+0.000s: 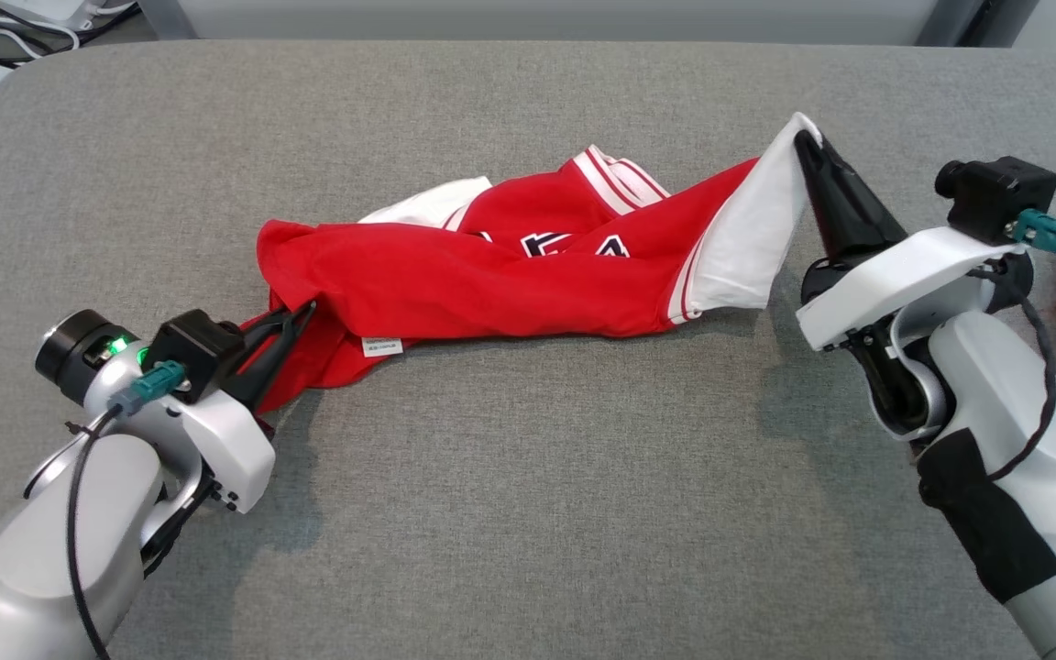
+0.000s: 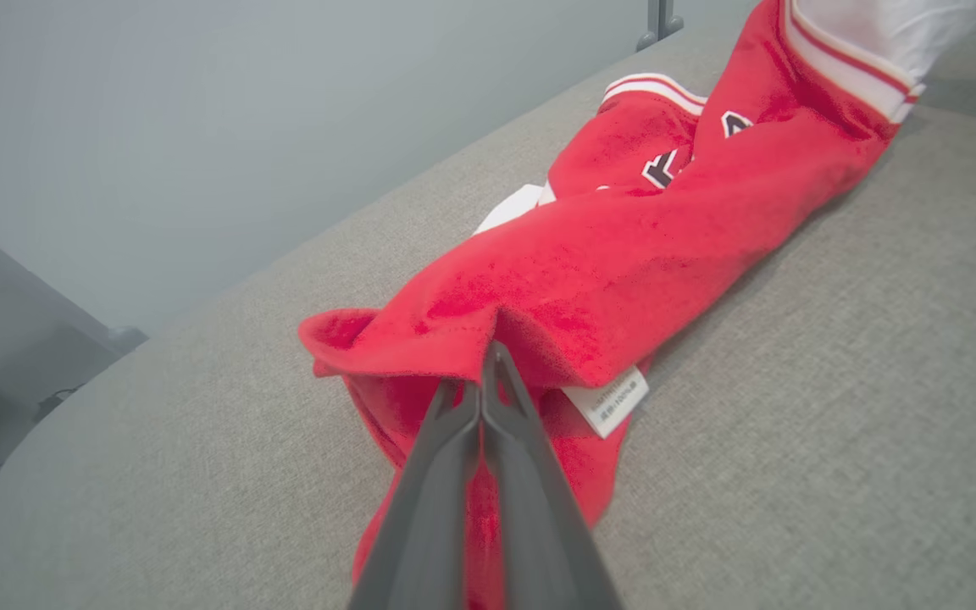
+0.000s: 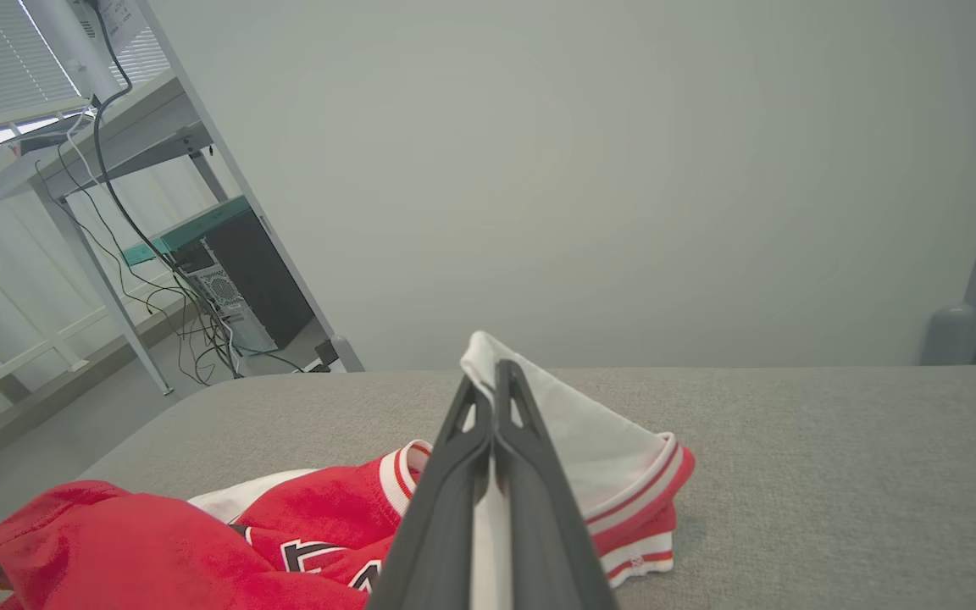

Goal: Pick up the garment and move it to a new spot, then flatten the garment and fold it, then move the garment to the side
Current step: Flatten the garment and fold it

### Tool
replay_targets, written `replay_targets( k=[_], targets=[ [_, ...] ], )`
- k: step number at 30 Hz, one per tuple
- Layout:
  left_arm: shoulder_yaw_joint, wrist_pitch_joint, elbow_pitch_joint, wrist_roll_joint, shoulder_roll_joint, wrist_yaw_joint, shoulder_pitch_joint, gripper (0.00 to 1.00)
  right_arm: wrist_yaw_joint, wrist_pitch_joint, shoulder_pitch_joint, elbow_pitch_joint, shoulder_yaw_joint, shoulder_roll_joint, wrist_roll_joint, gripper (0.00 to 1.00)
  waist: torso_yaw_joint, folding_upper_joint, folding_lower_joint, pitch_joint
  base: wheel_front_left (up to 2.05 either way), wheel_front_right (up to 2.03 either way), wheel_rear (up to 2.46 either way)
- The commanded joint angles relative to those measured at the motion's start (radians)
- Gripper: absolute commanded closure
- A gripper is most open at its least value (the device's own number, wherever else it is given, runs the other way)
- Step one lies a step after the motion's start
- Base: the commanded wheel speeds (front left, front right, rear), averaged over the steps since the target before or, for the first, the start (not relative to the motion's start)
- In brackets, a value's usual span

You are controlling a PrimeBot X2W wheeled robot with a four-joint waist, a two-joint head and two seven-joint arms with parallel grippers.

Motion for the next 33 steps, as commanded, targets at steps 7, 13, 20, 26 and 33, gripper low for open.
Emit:
replay_targets(
  k=[7, 13, 20, 26, 33],
  targets=[
    [-0.042, 0.082, -0.185, -0.380, 0.178, 0.000, -0.135, 1.00, 0.004, -0.002, -0.099, -0.038, -0.030, -0.069, 0.029, 1.00, 0.027, -0.0001, 0.0000, -0.025, 0.00, 0.00, 0.00],
    [-0.010, 0.303, -0.288, -0.790, 0.268, 0.000, -0.257, 1.00, 0.004, 0.041, -0.207, -0.021, -0.038, -0.092, 0.056, 1.00, 0.034, -0.0001, 0.0000, -0.043, 0.00, 0.00, 0.00],
    [0.056, 0.384, -0.258, -0.939, 0.311, 0.000, -0.382, 1.00, 0.004, 0.056, -0.307, 0.010, -0.008, -0.076, 0.087, 1.00, 0.010, -0.0001, 0.0000, -0.037, 0.00, 0.00, 0.00],
    [0.085, 0.299, -0.256, -0.960, 0.298, 0.000, -0.439, 1.00, 0.004, 0.017, -0.374, 0.064, -0.022, -0.066, 0.103, 1.00, 0.002, -0.0001, 0.0000, -0.042, 0.00, 0.00, 0.00],
    [0.011, 0.626, -0.304, -1.238, 0.366, 0.002, -0.241, 1.00, 0.004, 0.025, -0.286, 0.078, 0.026, -0.109, 0.148, 1.00, 0.010, -0.0001, 0.0000, -0.054, 0.00, 0.00, 0.00]
  ],
)
